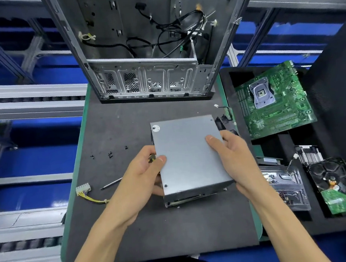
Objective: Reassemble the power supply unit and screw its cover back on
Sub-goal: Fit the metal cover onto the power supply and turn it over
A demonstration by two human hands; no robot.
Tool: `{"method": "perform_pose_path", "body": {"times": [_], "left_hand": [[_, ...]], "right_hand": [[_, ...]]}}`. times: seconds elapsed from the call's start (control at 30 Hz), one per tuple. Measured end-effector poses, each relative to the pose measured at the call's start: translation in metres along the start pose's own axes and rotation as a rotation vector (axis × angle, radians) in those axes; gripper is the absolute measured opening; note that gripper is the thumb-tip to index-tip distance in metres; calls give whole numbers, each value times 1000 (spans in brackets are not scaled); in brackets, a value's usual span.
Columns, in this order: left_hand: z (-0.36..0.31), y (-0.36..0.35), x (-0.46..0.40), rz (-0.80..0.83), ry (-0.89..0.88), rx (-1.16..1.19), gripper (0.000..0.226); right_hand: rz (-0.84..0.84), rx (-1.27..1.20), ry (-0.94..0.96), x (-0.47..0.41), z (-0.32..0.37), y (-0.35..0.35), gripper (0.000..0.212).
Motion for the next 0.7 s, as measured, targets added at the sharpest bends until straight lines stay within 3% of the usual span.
{"method": "perform_pose_path", "body": {"times": [0.3, 0.57, 0.63, 0.7], "left_hand": [[19, -7, 1, -66, 119, 60, 19], [25, 4, -11, -174, 206, -34, 18], [22, 4, -14, -169, 221, -50, 18], [20, 5, -16, -171, 234, -81, 18]], "right_hand": [[17, 32, -70, 0, -2, -4, 10], [86, -8, -217, -9, -16, -13, 14], [134, 71, -263, -14, -13, -11, 18], [176, 277, -257, -23, -9, -4, 37]]}}
Point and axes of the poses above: each hand's wrist, its own x-axis away from the middle knuckle, its own y-axis out of the back of the hand, z = x × y, the point moved 6 cm from there along -x, towards the middle knuckle, and after that the axes turned 10 degrees about -x, right-handed, at the moved point
